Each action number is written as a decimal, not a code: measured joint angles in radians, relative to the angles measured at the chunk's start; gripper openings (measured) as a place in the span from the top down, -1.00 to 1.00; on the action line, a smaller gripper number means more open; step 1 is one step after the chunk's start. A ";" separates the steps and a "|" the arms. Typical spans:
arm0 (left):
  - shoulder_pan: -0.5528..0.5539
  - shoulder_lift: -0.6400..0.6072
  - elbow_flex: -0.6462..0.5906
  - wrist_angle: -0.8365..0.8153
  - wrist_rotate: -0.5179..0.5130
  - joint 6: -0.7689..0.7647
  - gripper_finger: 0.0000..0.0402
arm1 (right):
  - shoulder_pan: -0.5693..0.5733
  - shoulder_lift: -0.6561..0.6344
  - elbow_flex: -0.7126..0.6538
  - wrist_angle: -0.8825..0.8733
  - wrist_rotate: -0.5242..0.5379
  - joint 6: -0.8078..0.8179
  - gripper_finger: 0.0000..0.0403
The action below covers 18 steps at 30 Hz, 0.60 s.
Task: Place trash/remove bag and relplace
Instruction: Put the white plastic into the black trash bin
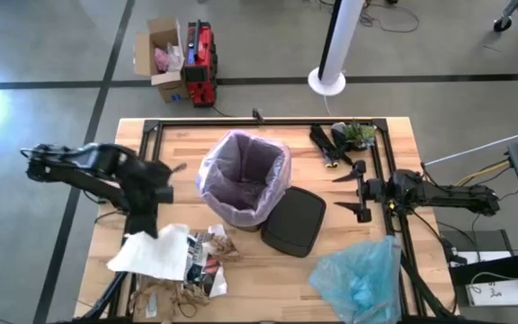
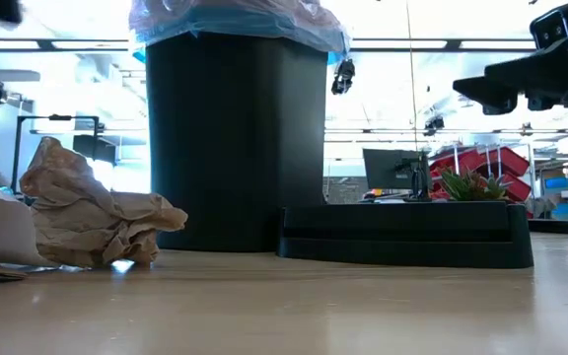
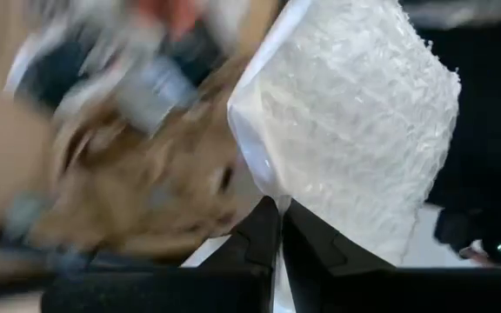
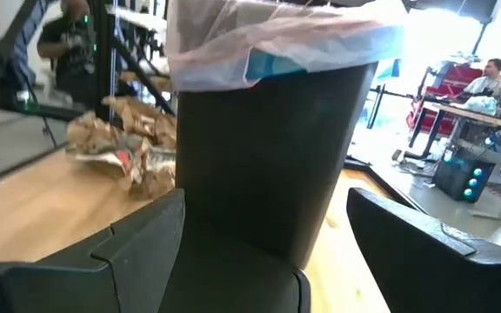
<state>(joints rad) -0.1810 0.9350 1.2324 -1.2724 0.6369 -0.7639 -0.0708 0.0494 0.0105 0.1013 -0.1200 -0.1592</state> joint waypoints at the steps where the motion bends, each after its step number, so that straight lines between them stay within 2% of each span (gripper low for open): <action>1: 0.000 -0.002 0.037 0.033 -0.028 -0.011 1.00 | 0.000 0.000 0.000 0.012 0.000 0.006 -0.54; 9: 0.000 -0.007 0.257 0.343 -0.352 0.021 1.00 | 0.000 0.000 0.000 0.275 0.016 0.012 -0.53; 14: 0.000 -0.006 0.335 0.494 -0.428 0.067 1.00 | 0.000 0.000 0.000 0.440 0.018 0.143 -0.53; 18: 0.001 -0.006 0.347 0.617 -0.536 0.175 1.00 | 0.000 0.000 0.000 0.491 0.020 0.289 -0.53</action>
<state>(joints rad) -0.1802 0.9293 1.5799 -0.6558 0.1007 -0.5892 -0.0704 0.0490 0.0105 0.5919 -0.1002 0.1302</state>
